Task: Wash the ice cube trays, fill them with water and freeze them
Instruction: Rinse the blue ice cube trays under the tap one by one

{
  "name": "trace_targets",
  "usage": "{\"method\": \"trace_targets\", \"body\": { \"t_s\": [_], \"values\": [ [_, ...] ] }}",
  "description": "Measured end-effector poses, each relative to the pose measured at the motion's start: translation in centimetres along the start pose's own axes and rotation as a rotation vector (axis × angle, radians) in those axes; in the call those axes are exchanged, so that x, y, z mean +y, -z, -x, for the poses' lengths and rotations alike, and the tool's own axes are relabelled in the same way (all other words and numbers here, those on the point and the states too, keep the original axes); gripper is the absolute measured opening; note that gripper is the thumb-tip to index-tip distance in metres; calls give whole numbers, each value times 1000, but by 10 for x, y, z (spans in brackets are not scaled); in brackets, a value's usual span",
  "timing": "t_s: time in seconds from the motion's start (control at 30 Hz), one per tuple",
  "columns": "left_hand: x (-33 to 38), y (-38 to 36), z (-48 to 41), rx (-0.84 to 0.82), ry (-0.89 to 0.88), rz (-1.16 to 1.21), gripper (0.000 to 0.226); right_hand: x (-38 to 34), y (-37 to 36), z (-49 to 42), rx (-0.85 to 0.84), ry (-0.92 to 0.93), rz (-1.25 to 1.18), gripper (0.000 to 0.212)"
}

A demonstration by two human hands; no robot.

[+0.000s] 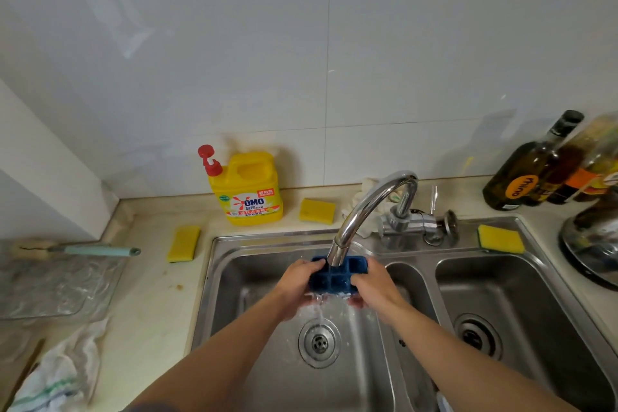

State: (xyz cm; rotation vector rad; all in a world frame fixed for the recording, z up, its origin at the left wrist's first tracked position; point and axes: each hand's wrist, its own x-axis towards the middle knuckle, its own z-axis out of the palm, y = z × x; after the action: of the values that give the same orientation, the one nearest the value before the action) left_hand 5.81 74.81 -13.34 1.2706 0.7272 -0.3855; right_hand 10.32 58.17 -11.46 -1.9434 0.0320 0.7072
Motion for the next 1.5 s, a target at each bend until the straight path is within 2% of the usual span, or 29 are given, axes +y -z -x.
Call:
{"method": "trace_targets", "body": {
  "t_s": [0.1,0.3,0.47,0.57,0.63,0.73,0.83,0.97,1.1,1.17,1.23,1.37,1.5],
  "values": [
    [-5,0,-4,127,54,-36,21,-1,-9,2,18,-6,-12,26],
    [-9,-9,-13,212,188,191,27,-7,-11,6,28,97,16,30],
    [-8,-19,-10,91,148,122,21,3,4,1,64,-25,-40,22],
    [-4,-19,-9,159,116,70,23,1,3,2,32,-42,-33,18],
    [-2,-15,-8,215,96,35,22,-3,-1,2,0,-61,-45,23],
    [0,-15,-2,157,25,-71,19,-2,1,0,29,-154,-198,25],
    [2,-18,2,105,-21,-116,14,1,4,-1,49,-249,-334,18],
    [3,-16,3,131,16,-43,19,0,1,-4,39,-212,-251,17],
    [-1,-13,8,4,-48,67,27,1,6,-4,57,-238,-293,10],
    [-2,-13,8,-44,-93,1,36,3,9,-4,67,-240,-312,9],
    [-3,-13,6,-16,-125,-101,39,2,8,-3,49,-220,-281,10],
    [-6,-8,0,80,-134,-180,32,-4,5,1,-21,-120,-188,8],
    [-7,-9,-3,50,-123,-188,31,-3,6,2,17,-114,-182,12]
  ]
}}
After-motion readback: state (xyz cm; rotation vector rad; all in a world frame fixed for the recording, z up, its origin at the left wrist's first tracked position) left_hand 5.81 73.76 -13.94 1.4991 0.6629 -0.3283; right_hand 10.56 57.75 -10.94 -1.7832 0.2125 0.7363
